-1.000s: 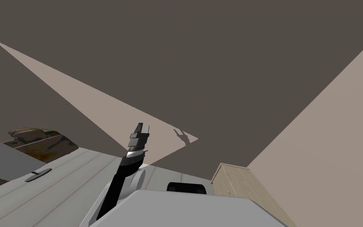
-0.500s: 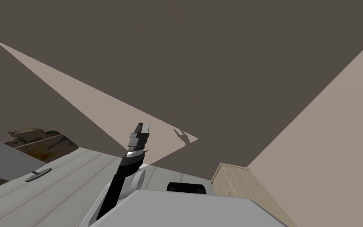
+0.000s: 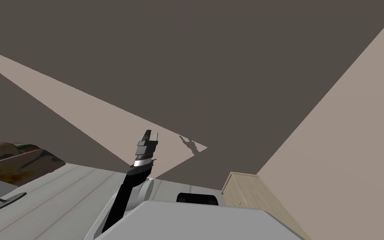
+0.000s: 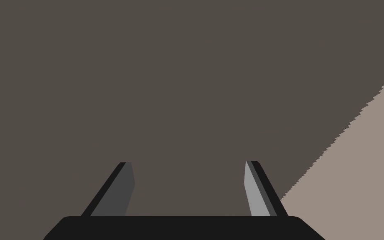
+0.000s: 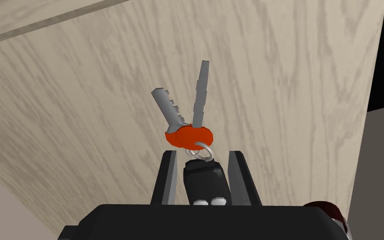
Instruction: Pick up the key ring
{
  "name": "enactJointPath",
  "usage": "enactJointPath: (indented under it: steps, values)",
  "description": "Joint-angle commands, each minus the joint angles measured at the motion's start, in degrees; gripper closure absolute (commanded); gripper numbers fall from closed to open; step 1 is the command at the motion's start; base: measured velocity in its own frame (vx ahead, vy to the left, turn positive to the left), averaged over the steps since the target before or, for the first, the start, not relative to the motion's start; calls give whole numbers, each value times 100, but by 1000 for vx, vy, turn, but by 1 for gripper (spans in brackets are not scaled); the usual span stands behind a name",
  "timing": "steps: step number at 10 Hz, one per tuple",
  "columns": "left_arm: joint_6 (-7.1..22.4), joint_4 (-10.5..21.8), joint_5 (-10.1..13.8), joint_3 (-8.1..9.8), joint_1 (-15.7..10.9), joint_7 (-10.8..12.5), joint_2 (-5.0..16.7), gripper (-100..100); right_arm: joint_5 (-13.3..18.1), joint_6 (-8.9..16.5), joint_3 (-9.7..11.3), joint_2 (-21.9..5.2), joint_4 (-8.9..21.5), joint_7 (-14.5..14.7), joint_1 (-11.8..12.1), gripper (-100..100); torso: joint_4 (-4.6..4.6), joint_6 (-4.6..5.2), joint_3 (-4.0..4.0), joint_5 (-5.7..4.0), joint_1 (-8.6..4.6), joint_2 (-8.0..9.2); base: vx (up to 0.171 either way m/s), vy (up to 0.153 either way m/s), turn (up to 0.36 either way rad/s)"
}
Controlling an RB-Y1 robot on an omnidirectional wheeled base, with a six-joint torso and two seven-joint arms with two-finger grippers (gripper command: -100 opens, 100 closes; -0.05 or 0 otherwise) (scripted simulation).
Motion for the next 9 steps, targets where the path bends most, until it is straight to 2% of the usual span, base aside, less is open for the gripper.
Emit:
enactJointPath:
  steps: [1, 2, 3, 4, 5, 6, 7, 8, 9]
  values:
    - [0, 0, 0, 0, 0, 0, 0, 0, 286, 116, -44, -112, -278, -251, 74, 100, 0, 0, 0, 0, 0, 0, 32, -15, -104]
    - [0, 0, 0, 0, 0, 0, 0, 0, 344, 116, -44, -112, -278, -251, 74, 100, -1, 3, 0, 0, 1, 1, 25, -8, -51]
    - [0, 0, 0, 0, 0, 0, 0, 0, 568, 231, -79, -220, -522, -471, 148, 100, 1, 0, 2, 1, 3, 3, 29, -14, -91]
    - [0, 0, 0, 0, 0, 0, 0, 0, 622, 231, -79, -220, -540, -471, 148, 100, 0, 2, 1, 2, 2, 3, 26, -11, -55]
    - [0, 0, 0, 0, 0, 0, 0, 0, 848, 346, -114, -329, -793, -691, 222, 100, 1, -1, 2, 1, 3, 3, 33, -14, -117]
    - [0, 0, 0, 0, 0, 0, 0, 0, 899, 346, -114, -329, -803, -691, 222, 100, 0, 2, 1, 2, 3, 2, 26, -12, -52]
    - [0, 0, 0, 0, 0, 0, 0, 0, 1126, 461, -149, -437, -1052, -911, 296, 100, 1, -2, 2, 1, 3, 3, 33, -14, -94]
    - [0, 0, 0, 0, 0, 0, 0, 0, 1177, 461, -149, -437, -1066, -911, 296, 100, 0, 0, 1, 2, 3, 2, 28, -9, -47]
    - [0, 0, 0, 0, 0, 0, 0, 0, 1404, 576, -183, -546, -1329, -1131, 371, 100, 1, -3, 2, 2, 4, 3, 32, -12, -114]
